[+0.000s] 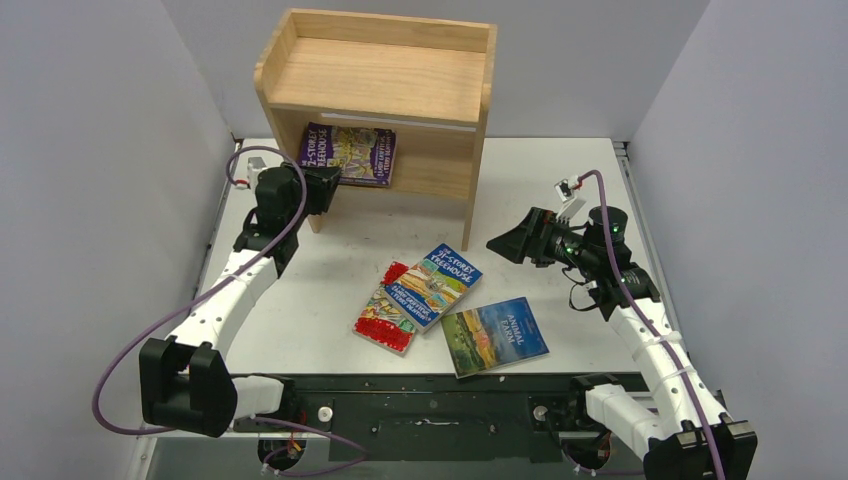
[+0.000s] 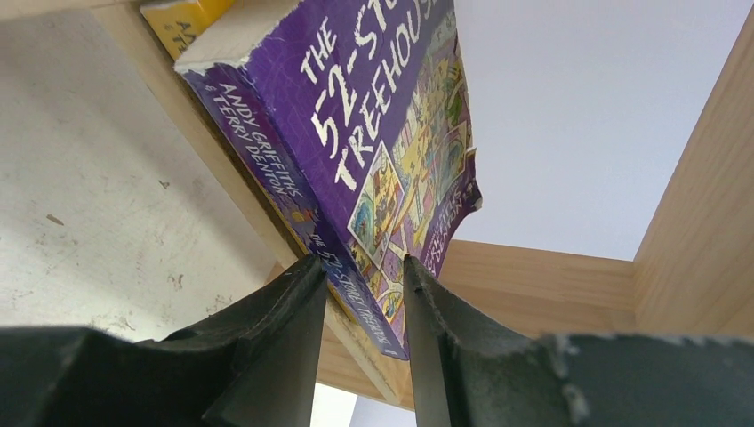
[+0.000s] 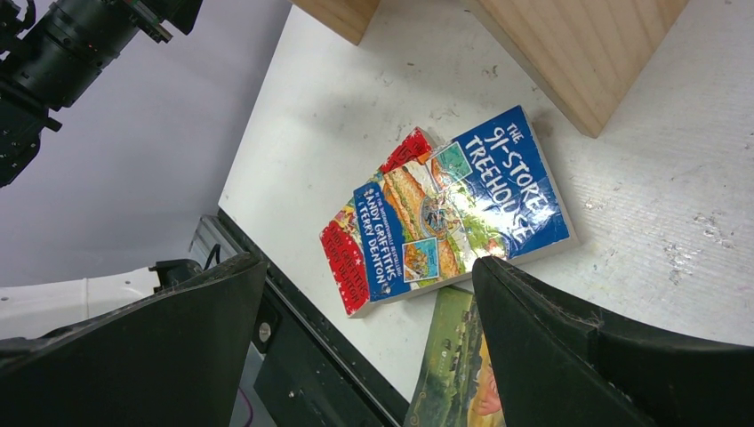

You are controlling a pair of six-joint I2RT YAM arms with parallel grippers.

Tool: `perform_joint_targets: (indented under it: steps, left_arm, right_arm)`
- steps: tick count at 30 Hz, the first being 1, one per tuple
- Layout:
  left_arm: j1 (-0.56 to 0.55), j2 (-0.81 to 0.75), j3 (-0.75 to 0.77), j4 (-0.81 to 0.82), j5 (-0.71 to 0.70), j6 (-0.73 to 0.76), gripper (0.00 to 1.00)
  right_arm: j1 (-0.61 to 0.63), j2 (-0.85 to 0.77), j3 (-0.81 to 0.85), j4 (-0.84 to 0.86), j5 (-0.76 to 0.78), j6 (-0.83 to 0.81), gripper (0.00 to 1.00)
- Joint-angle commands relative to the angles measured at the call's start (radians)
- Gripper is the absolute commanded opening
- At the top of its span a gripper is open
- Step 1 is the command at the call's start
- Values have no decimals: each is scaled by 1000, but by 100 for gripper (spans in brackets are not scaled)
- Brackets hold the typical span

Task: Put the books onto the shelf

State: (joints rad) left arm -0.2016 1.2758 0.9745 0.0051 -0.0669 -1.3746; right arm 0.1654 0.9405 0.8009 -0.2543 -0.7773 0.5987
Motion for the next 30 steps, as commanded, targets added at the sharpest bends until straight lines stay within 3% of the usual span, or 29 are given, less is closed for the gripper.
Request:
perform_joint_targets:
  steps: [1,6,11,17,23,30]
  left_arm:
    - [16,2,29,61,-49,47,36]
    - [11,-28,51,29,-46,175,36]
    - [-78,-113,84,-2,-78,462,31]
    - [-290,-77,241,-178,-246,804,42]
    - [-402,34,341,-195,-328,996,52]
    - [-472,106,383,-167,-382,1193,54]
  right_arm:
    - [8,-6,8,49,5,-6,90]
    - [10,-6,16,46,9,-7,90]
    - [12,-3,19,46,13,-8,90]
    - [24,10,17,62,12,-3,90]
    - [38,14,25,58,18,-6,90]
    - [43,11,37,35,30,-20,90]
